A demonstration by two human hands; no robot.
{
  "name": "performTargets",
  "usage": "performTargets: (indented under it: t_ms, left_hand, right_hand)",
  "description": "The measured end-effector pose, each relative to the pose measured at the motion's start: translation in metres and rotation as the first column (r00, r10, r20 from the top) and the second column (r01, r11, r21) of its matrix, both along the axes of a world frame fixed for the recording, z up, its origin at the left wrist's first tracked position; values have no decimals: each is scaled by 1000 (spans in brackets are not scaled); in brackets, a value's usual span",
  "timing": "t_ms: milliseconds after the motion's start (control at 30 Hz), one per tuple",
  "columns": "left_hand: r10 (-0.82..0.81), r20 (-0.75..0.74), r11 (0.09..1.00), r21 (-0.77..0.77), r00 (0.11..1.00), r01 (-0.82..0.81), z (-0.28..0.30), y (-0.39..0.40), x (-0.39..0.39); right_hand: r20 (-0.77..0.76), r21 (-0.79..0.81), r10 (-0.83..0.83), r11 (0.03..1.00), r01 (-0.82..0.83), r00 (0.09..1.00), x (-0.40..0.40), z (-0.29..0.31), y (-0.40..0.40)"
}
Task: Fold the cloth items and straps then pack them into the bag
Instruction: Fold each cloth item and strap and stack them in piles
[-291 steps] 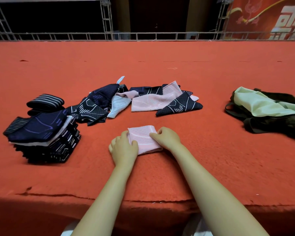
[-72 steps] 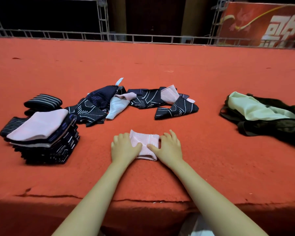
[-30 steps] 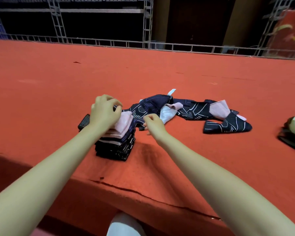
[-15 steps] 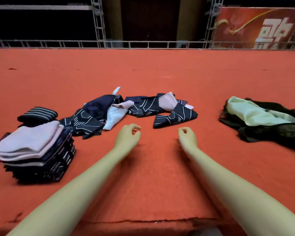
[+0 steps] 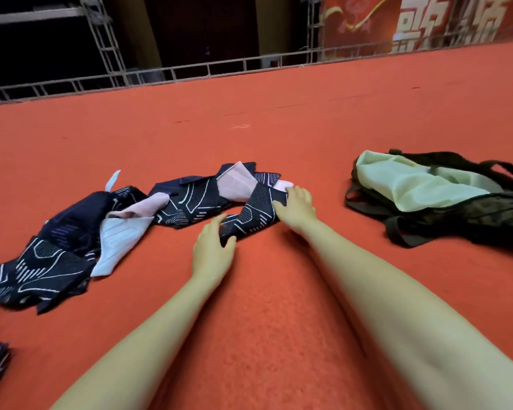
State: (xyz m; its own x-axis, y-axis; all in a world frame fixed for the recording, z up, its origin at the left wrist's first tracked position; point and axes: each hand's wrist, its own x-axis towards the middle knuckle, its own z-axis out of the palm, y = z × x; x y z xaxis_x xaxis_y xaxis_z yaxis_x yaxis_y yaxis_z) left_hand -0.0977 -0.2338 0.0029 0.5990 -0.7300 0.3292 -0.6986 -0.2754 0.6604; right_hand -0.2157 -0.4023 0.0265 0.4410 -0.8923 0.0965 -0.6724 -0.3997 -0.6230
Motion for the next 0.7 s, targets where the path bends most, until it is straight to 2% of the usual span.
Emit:
performTargets:
  t_ms: [100, 233, 300, 400, 500, 567, 633, 700]
  left_hand:
    - [-14, 25, 999, 40, 1000, 13, -5, -2, 5]
    - [-30, 67, 1000, 4, 997, 30, -4, 6, 6]
    - [-62, 112, 996, -50, 992, 67, 1, 14, 4]
    - [-88, 179, 987, -116, 980, 110, 18, 36, -2]
    - [-35, 223, 992, -109, 974, 61, 47, 64, -10]
    - [13, 224, 993, -121, 975, 15, 63, 86, -12]
    - [35, 200, 993, -121, 979, -11, 75, 106, -12]
    - [29, 178, 997, -75, 984, -16, 78, 124, -10]
  right_hand:
    - [-141, 24, 54, 998, -52, 989, 6, -12, -8]
    - [-134, -51, 33, 998, -41, 990, -6, -18, 2]
    - [-59, 42, 76, 996, -74, 995, -17, -19, 13]
    - [133, 216, 131, 964, -157, 982, -35, -11, 42]
    - [261, 228, 128, 955, -190, 957, -47, 7, 77]
    - [384, 339, 63, 918, -204, 921, -50, 13, 103]
    - [389, 447, 26, 869, -213, 921, -51, 9, 135]
    - [256, 355, 129, 909, -217, 958, -52, -3, 160]
